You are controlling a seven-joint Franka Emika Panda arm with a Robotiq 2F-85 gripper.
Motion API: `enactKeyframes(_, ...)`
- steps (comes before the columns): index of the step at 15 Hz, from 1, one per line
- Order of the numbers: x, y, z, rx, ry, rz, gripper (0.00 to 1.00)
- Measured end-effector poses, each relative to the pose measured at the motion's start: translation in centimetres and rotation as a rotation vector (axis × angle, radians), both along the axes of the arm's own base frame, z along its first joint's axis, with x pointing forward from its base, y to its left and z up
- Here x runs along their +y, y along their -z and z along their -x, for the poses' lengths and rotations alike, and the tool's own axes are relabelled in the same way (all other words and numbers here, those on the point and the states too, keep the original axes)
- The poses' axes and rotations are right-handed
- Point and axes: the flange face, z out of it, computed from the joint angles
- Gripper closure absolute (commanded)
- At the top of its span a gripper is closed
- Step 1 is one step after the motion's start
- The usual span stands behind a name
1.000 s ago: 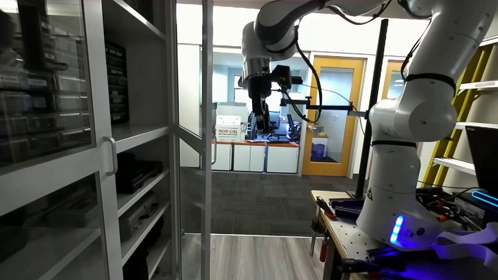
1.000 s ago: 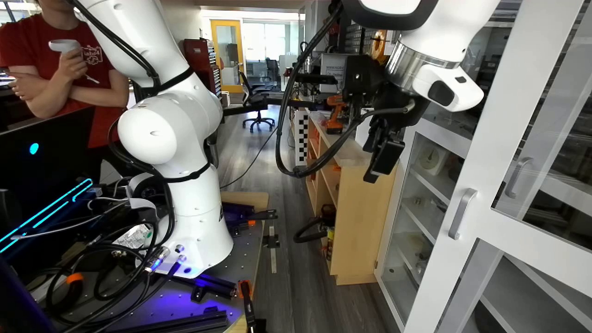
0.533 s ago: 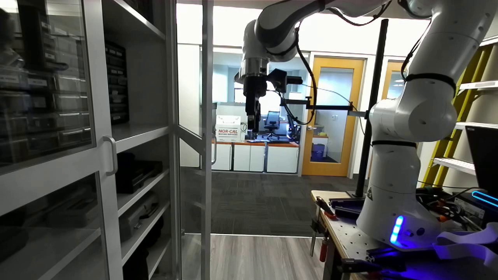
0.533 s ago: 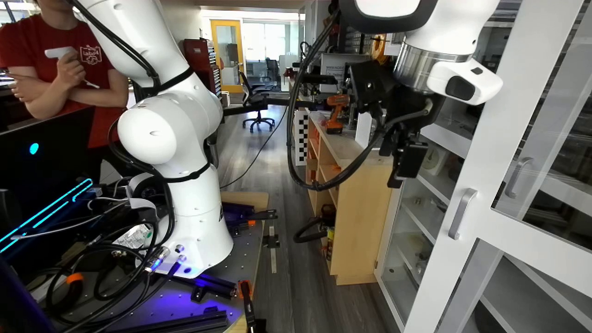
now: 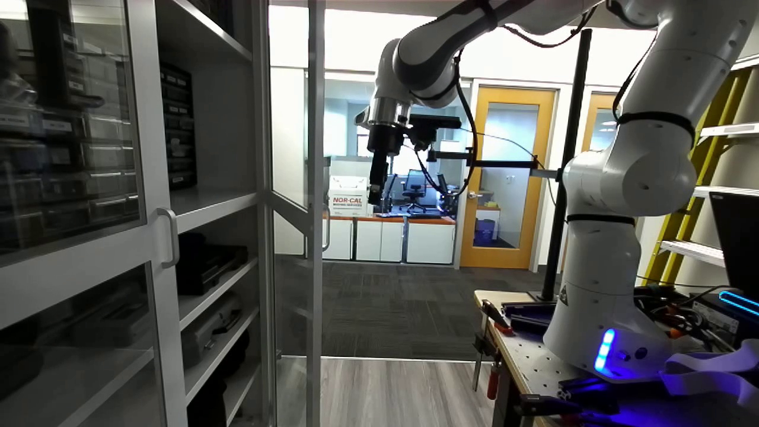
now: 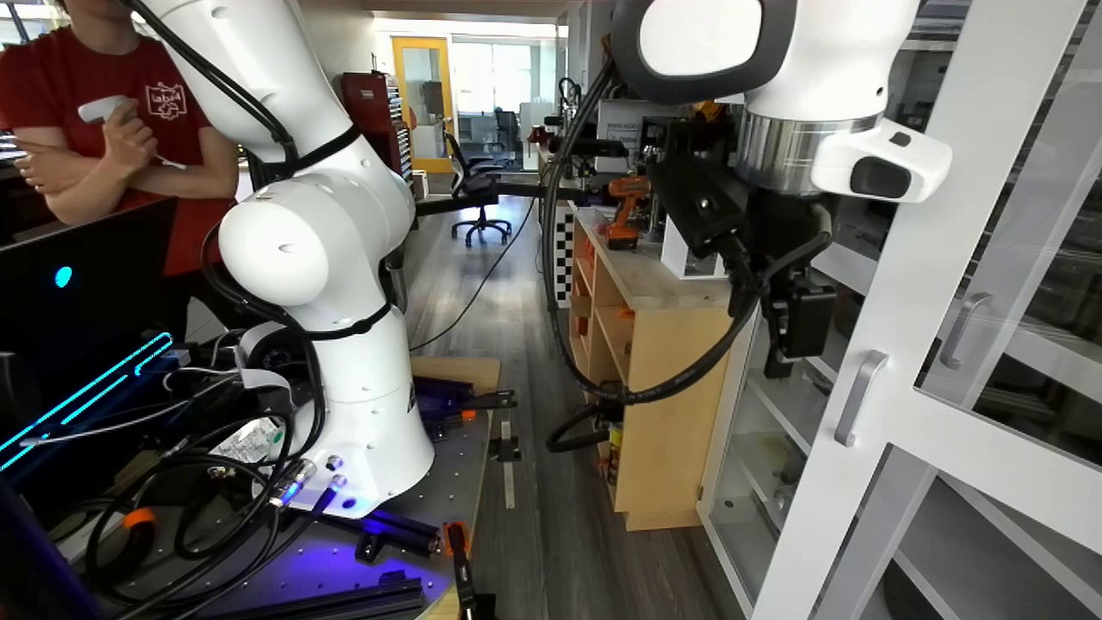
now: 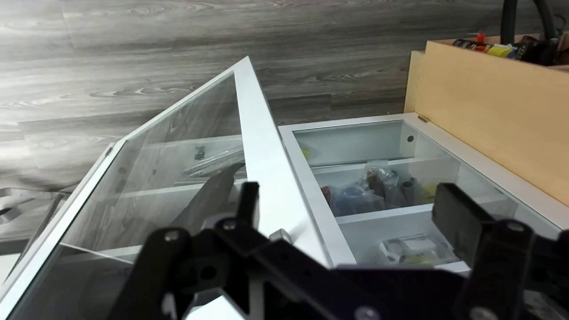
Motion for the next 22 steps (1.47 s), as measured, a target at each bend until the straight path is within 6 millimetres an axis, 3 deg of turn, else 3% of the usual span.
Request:
enactKeyframes(8,-1.4,1.2,0.5,-0.099,-0.054,0.047,0.00)
enactKeyframes(15,-1.4,1.2,0.4,-0.100,-0.057,0.047,0.00)
enactKeyframes(22,-1.3,1.3,-1.2,-0.205,-0.103,0.111,0.00)
